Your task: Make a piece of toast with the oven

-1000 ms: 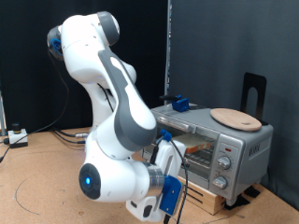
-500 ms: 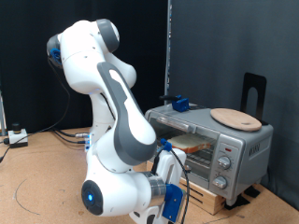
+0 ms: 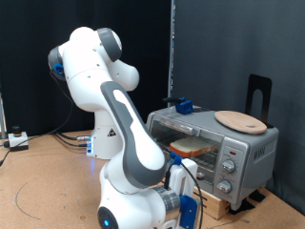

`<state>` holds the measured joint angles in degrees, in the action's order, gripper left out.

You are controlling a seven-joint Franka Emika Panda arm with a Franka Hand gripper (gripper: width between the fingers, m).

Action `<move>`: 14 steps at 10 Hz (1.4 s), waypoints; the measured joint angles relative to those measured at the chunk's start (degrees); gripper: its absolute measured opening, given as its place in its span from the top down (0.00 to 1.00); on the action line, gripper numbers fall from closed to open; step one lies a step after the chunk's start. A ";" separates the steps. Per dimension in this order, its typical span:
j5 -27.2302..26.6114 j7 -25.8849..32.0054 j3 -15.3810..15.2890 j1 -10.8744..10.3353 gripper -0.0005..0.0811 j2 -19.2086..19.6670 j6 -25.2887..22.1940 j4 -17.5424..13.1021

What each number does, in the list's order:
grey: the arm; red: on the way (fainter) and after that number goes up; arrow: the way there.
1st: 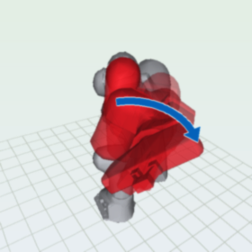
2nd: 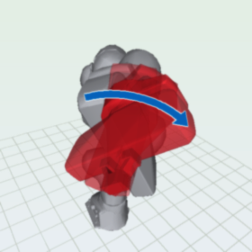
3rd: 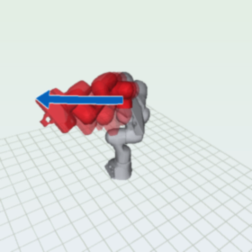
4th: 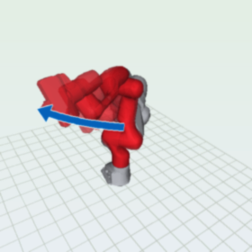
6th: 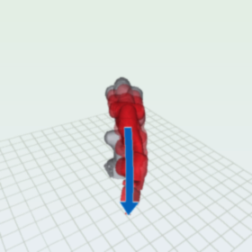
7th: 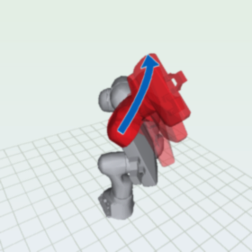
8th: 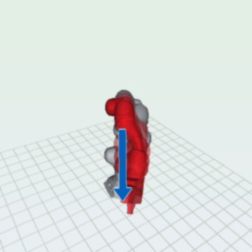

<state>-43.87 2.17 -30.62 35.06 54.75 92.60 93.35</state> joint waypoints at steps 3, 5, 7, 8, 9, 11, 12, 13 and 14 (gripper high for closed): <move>0.00 1.06 -1.41 -2.55 0.01 0.53 0.89 1.05; -0.27 1.52 -2.27 -3.78 0.01 0.53 2.59 2.01; -1.12 1.68 -2.70 -4.15 0.01 0.54 3.61 2.73; -1.70 1.77 -3.00 -4.16 0.15 0.53 3.62 2.95; -1.89 1.90 -3.34 -4.16 0.15 0.53 3.63 3.10; -1.85 2.71 -3.15 -4.16 0.31 0.57 5.50 3.80; -1.83 3.09 -2.96 -4.16 0.54 0.65 6.22 4.06; -1.90 3.22 -2.97 -3.94 0.70 0.64 5.87 4.08; -1.91 3.19 -3.05 -3.77 0.70 0.59 5.67 4.10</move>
<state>-45.78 5.36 -33.67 31.29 55.34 98.27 97.46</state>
